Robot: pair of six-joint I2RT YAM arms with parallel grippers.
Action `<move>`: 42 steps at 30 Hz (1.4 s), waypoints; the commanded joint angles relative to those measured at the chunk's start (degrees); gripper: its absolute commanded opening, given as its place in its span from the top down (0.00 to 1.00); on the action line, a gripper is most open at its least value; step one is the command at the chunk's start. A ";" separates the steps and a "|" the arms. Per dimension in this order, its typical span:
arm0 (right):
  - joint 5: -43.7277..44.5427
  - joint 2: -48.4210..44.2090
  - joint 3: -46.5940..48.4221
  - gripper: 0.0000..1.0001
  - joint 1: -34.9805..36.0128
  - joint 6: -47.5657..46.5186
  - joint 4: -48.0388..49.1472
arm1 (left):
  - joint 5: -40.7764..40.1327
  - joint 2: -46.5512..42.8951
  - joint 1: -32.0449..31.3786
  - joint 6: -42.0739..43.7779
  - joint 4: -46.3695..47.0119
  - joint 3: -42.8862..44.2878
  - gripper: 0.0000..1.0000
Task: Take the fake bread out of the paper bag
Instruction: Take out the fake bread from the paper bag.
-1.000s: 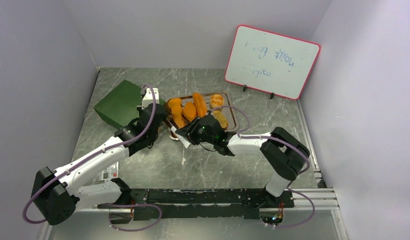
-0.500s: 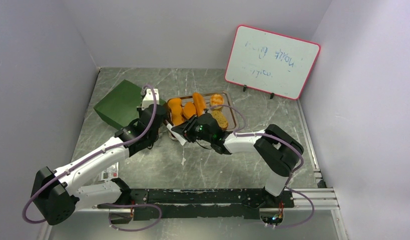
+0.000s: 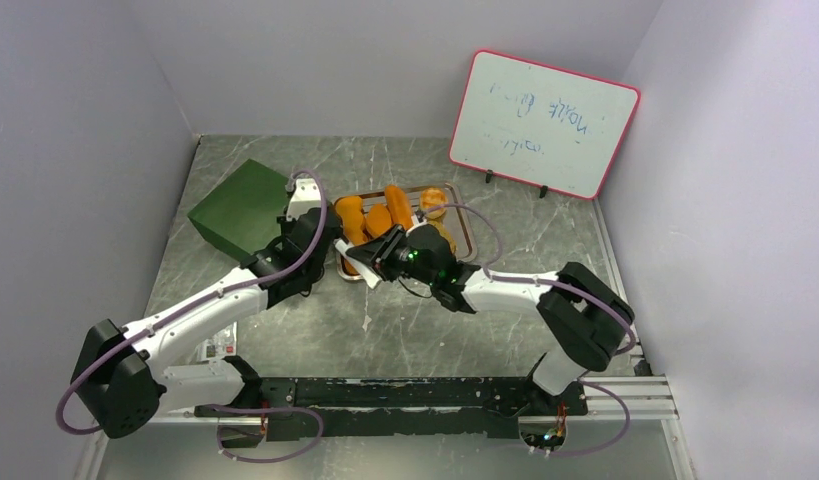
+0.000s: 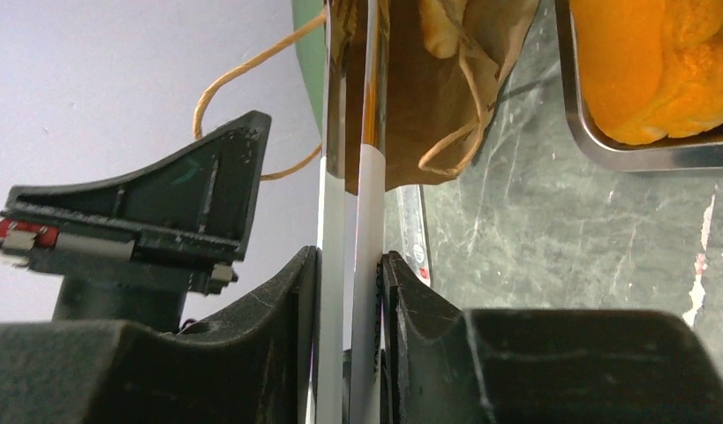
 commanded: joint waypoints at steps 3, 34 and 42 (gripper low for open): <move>0.93 -3.49 -2.70 1.00 0.17 -1.15 1.94 | -2.11 0.74 0.47 -1.03 1.26 3.06 0.93; -3.52 1.49 -2.44 0.66 -1.34 -0.32 6.09 | -0.61 -4.38 0.36 -3.78 -4.99 0.71 0.93; -2.92 -1.45 -4.11 0.66 -1.48 -1.37 4.28 | -1.16 -4.92 0.39 -4.00 -6.14 0.59 0.93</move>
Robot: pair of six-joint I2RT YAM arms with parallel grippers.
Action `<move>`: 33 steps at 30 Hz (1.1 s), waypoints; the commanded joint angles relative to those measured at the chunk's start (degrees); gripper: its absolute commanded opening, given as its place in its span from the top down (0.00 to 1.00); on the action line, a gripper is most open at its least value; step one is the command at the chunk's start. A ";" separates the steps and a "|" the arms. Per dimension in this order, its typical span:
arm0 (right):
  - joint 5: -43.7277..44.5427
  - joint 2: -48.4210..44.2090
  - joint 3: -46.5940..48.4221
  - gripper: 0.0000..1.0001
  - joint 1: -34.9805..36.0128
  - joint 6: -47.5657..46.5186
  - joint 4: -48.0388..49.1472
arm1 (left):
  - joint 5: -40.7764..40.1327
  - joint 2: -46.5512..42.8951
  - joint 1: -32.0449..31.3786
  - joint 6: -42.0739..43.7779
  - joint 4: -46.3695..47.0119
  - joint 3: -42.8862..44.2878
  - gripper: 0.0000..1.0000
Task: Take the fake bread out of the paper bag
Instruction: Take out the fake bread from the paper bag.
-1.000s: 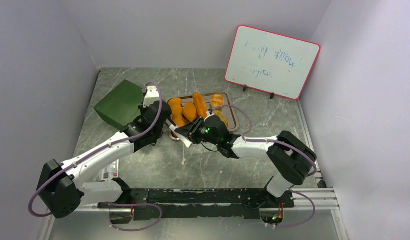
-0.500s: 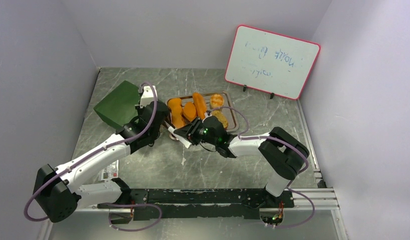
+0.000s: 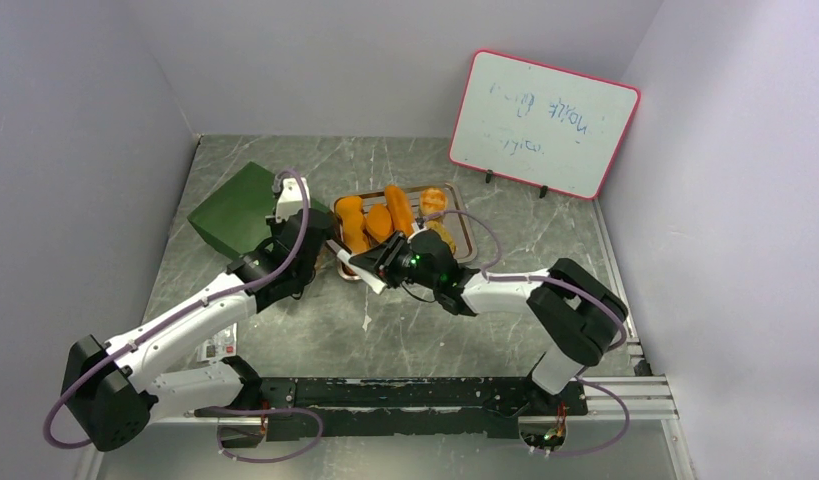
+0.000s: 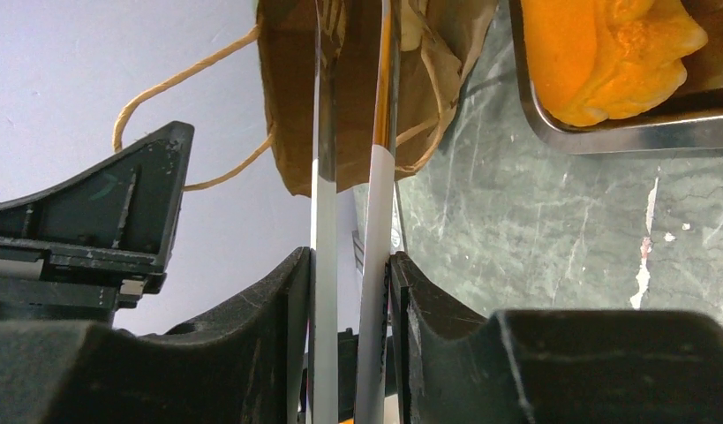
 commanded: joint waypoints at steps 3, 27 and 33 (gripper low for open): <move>1.08 -4.14 -0.75 0.66 -0.55 -2.03 -0.72 | -1.04 -1.46 0.11 -1.22 -1.75 -0.35 0.93; 0.68 -2.03 -0.35 0.64 -0.75 -2.99 -2.53 | -0.40 -2.46 0.05 -0.03 -1.88 1.13 0.93; 0.91 -1.35 0.02 0.62 -0.78 -3.05 -2.91 | -0.04 -2.69 0.01 0.14 -1.62 1.12 0.93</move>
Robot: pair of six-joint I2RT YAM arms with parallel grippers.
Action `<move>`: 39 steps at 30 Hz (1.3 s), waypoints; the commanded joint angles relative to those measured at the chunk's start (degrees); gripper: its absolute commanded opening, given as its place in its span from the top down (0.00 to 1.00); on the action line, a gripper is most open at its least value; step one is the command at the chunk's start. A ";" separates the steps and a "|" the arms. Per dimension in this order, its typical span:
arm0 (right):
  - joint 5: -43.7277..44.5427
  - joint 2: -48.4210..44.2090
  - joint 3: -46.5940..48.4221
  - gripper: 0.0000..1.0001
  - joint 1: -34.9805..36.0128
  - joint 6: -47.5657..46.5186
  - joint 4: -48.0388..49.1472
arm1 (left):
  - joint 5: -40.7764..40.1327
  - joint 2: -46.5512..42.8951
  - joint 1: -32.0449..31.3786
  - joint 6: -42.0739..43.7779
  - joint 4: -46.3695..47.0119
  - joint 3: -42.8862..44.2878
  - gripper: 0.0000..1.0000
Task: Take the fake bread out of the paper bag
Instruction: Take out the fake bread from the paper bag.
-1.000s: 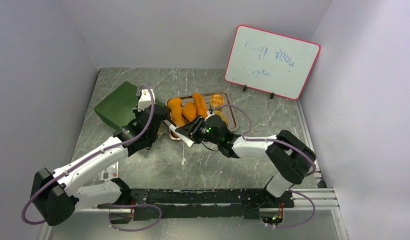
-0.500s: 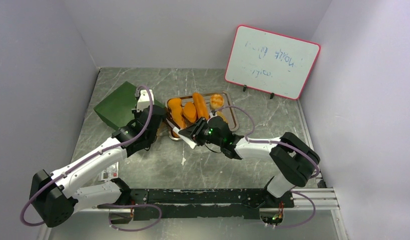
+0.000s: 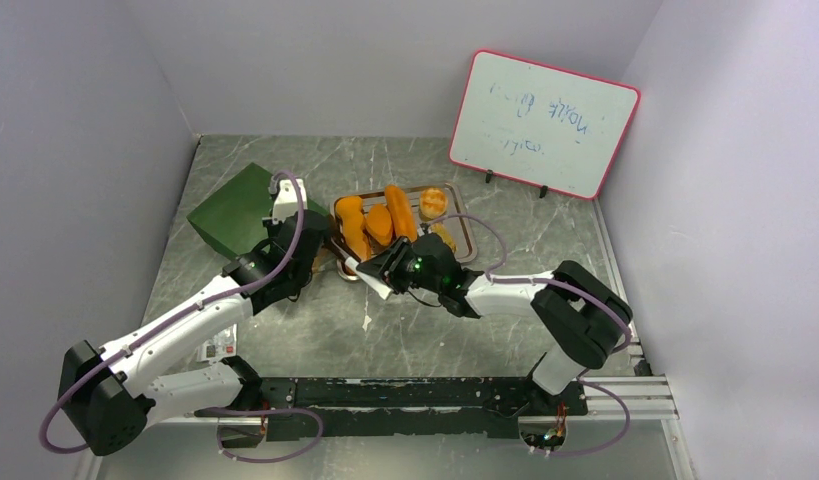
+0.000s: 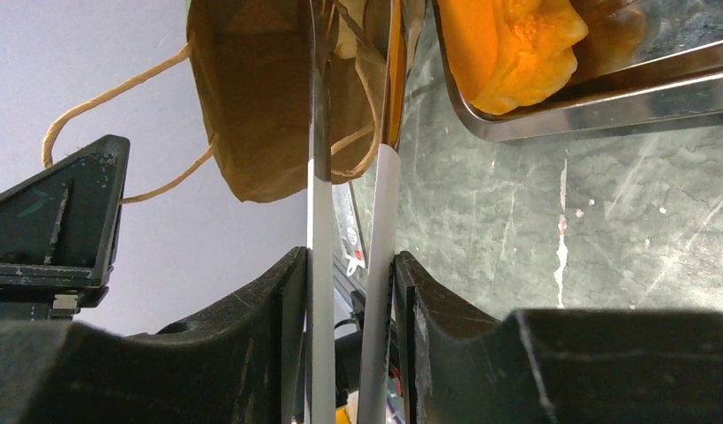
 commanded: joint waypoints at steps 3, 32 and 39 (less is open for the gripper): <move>-0.10 1.19 1.98 0.62 -0.31 -0.34 2.38 | 0.45 -1.27 0.05 0.50 0.40 1.09 0.93; -3.00 10.21 5.47 0.97 -0.35 3.01 11.66 | 1.66 -1.67 -0.52 0.32 0.95 0.03 0.93; -2.79 7.27 3.43 1.00 -0.27 3.87 13.83 | 0.00 -0.42 -0.59 -0.30 0.80 0.00 0.93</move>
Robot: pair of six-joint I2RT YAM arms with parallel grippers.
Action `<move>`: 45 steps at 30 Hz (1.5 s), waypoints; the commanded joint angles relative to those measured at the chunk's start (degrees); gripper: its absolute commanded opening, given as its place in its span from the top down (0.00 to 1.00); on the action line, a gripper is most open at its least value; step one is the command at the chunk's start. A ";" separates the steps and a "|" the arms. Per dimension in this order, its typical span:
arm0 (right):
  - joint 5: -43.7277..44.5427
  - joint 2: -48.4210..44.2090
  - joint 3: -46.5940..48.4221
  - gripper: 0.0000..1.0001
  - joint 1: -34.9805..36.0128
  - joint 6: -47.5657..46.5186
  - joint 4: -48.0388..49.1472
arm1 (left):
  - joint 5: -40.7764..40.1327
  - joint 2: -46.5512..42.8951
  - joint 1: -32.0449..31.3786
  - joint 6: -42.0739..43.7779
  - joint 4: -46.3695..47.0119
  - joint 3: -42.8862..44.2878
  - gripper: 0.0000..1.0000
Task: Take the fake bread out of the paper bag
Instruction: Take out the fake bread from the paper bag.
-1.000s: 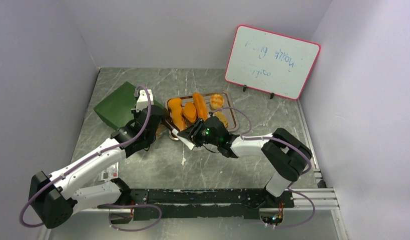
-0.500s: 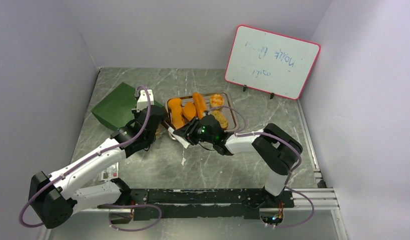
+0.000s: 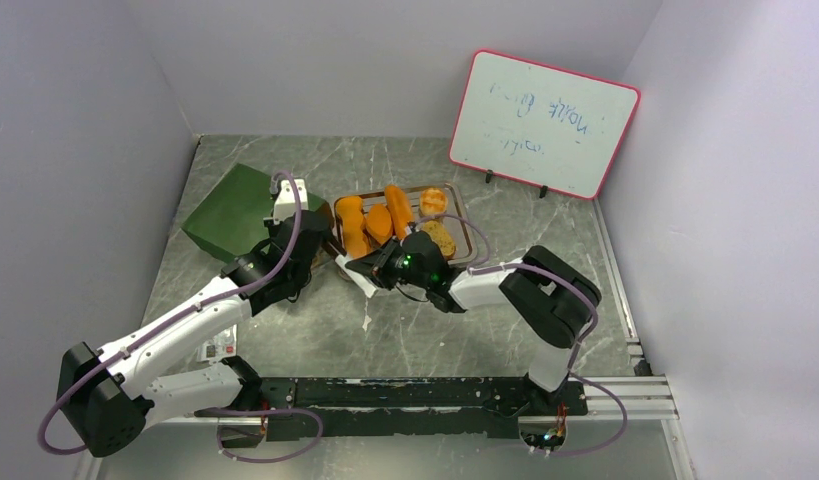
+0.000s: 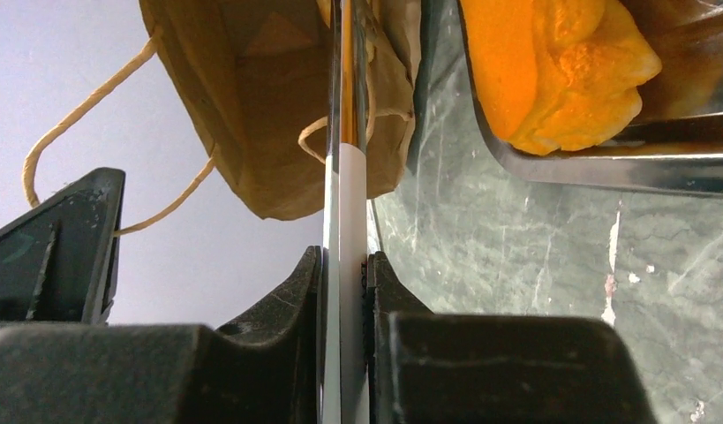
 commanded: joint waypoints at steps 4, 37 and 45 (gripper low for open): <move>0.17 -5.43 -2.11 1.00 -0.04 1.05 5.18 | -4.26 1.26 -0.32 -0.17 0.92 0.37 0.93; 3.15 -20.87 -6.86 1.00 0.18 -2.66 -0.41 | -2.92 2.64 2.23 -1.33 0.11 -0.83 0.93; 0.81 -9.09 1.53 1.00 0.26 -2.24 5.79 | 2.31 0.55 -0.53 -1.74 2.17 -2.98 0.93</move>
